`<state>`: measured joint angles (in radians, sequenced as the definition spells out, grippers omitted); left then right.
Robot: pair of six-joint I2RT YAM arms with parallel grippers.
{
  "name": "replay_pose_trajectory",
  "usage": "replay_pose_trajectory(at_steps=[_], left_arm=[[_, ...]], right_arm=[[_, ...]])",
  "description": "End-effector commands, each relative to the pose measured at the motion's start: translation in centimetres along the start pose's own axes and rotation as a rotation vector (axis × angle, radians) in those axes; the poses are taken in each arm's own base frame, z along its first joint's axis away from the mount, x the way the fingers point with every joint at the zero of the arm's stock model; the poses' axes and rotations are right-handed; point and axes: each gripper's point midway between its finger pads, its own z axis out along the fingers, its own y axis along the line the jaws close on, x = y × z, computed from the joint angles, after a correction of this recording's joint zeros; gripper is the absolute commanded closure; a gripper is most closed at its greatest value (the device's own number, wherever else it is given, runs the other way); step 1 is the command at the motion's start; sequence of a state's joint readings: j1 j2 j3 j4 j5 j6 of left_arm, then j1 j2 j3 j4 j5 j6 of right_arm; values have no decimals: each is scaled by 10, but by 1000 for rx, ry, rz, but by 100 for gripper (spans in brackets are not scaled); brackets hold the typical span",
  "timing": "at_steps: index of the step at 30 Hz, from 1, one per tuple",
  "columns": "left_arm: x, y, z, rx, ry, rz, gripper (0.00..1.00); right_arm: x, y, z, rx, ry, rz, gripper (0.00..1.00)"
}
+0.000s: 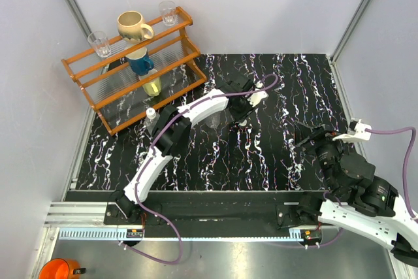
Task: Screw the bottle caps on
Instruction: Pick up the bottle cap from the center of the board.
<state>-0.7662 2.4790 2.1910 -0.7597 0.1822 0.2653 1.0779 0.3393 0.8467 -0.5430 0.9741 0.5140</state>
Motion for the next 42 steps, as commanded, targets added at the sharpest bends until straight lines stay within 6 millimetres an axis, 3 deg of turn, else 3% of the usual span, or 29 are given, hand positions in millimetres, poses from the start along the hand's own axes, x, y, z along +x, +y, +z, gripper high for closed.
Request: replay_pose_trajectory(at_steps=[1, 7, 13, 19, 22, 26, 27, 29, 30, 34, 35, 39, 40, 41, 42], left_arm=[[-6, -7, -12, 42, -31, 2, 67], [-3, -11, -10, 58, -27, 2, 73], [-1, -27, -6, 120, -25, 0, 100], [-13, -52, -30, 201, -52, -13, 100], [-27, -70, -66, 269, -91, -23, 100], [-58, -109, -152, 433, -201, -33, 100], [-71, -126, -194, 509, -272, -11, 100], [-83, -141, -240, 579, -344, 14, 100], [-89, -153, -282, 644, -412, 37, 100], [-95, -170, -379, 827, -560, 43, 100], [-100, -169, -396, 856, -618, 71, 100], [-84, -166, -454, 1048, -626, -25, 100], [-74, -166, -452, 1073, -604, -69, 100], [-82, -163, -466, 1039, -726, 70, 100], [-79, -161, -477, 1090, -674, -72, 100]], right_arm=[[0, 9, 4, -13, -2, -4, 27], [1, 10, 5, -16, -1, -1, 27], [2, 6, 4, -10, -6, -8, 28], [4, 3, 3, -15, -6, -22, 28], [-4, 7, 0, -47, -9, -51, 26], [-37, 25, -8, -146, -68, -78, 19], [-41, 32, -10, -197, -76, -124, 17], [-59, 46, -18, -288, -130, -120, 12], [-62, 58, -22, -371, -147, -175, 10], [-71, 91, -30, -537, -218, -285, 3], [-71, 105, -27, -570, -223, -310, 3], [-67, 160, -30, -777, -280, -474, 2], [-64, 169, -30, -808, -286, -505, 1], [-73, 185, -30, -839, -335, -502, 1], [-72, 196, -33, -891, -358, -537, 1]])
